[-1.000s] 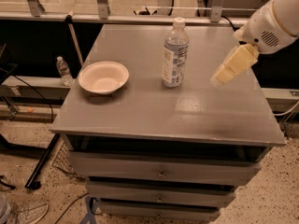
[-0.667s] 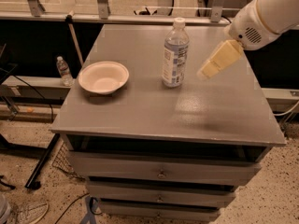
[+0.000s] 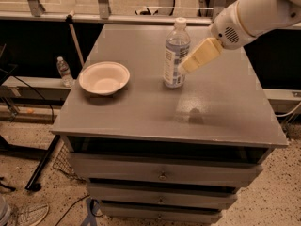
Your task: Knock blue plastic bottle over
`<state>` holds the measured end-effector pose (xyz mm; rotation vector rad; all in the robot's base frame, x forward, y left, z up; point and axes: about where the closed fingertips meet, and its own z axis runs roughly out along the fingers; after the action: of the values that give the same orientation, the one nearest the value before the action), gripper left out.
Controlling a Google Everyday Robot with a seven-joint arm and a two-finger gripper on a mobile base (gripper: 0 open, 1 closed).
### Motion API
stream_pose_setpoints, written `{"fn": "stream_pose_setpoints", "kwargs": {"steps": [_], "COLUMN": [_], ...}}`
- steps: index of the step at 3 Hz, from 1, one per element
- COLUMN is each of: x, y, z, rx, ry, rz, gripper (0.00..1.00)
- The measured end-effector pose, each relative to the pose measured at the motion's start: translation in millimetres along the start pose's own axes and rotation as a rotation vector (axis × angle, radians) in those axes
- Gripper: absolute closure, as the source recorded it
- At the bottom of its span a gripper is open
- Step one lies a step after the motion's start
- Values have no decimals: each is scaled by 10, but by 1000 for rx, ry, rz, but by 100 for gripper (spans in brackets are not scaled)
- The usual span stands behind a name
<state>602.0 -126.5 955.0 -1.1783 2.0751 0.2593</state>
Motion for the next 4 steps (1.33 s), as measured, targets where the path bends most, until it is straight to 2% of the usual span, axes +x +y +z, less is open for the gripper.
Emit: {"fn": "stream_pose_setpoints", "kwargs": {"steps": [2, 3, 4], "x": [-270, -362, -395], "y": [27, 12, 5], "z": [284, 443, 513], "rx": [-32, -48, -52], "ry": [-77, -104, -114], "rz": [12, 15, 16], "gripper": [0, 4, 25]}}
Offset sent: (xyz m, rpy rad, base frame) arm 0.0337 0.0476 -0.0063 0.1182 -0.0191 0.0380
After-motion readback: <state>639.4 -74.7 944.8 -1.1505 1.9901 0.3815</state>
